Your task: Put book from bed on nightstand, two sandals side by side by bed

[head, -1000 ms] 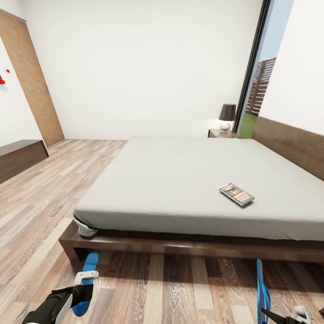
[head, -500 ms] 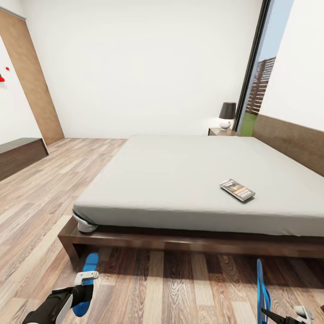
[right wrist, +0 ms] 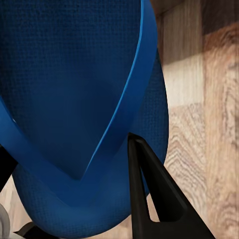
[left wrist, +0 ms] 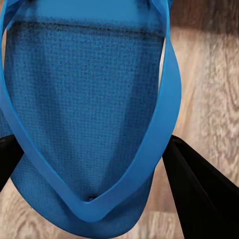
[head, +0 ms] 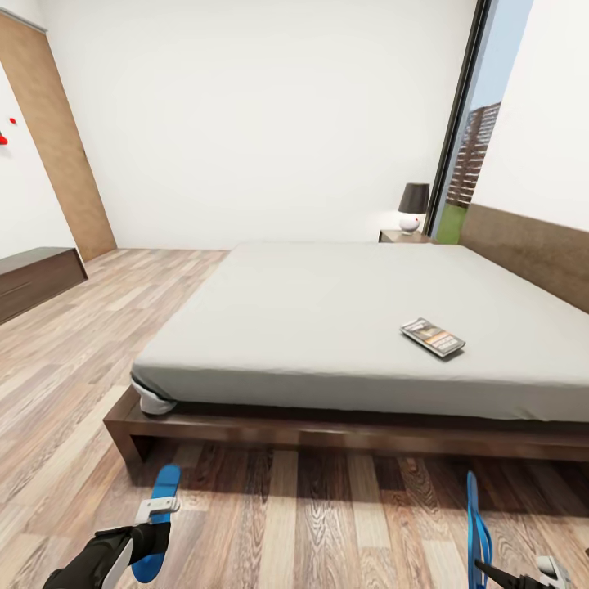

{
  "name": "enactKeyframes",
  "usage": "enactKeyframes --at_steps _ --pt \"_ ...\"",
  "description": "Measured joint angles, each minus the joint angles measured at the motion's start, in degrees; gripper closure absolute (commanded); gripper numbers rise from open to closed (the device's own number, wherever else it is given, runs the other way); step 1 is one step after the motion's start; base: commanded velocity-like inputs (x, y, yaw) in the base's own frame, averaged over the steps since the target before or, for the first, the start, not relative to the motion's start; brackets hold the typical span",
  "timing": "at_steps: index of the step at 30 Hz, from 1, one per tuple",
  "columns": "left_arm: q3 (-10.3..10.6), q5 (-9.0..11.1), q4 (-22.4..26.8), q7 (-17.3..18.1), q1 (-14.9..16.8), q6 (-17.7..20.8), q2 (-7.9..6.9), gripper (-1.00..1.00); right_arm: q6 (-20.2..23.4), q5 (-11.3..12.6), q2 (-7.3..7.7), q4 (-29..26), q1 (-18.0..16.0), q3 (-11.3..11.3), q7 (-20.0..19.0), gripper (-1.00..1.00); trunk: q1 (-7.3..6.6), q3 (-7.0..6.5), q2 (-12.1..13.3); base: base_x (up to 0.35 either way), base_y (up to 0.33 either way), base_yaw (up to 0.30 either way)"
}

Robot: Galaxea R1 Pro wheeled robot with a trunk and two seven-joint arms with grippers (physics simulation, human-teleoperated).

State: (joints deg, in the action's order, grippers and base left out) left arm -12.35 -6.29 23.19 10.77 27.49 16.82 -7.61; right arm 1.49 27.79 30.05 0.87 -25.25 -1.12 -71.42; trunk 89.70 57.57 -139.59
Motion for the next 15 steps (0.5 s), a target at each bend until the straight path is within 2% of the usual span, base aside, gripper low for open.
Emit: enactKeyframes --at_steps 9,15 --pt "0.0 0.0 0.0 0.0 0.0 0.0 0.00 1.00 0.0 0.0 0.00 0.0 0.0 0.0 0.1 1.00 1.98 1.62 -3.6 0.000 0.000 0.000" --pt "0.0 0.0 0.0 0.0 0.0 0.0 0.00 1.00 0.0 0.0 0.00 0.0 0.0 0.0 0.1 1.00 2.14 2.94 -3.7 0.000 0.000 0.000"
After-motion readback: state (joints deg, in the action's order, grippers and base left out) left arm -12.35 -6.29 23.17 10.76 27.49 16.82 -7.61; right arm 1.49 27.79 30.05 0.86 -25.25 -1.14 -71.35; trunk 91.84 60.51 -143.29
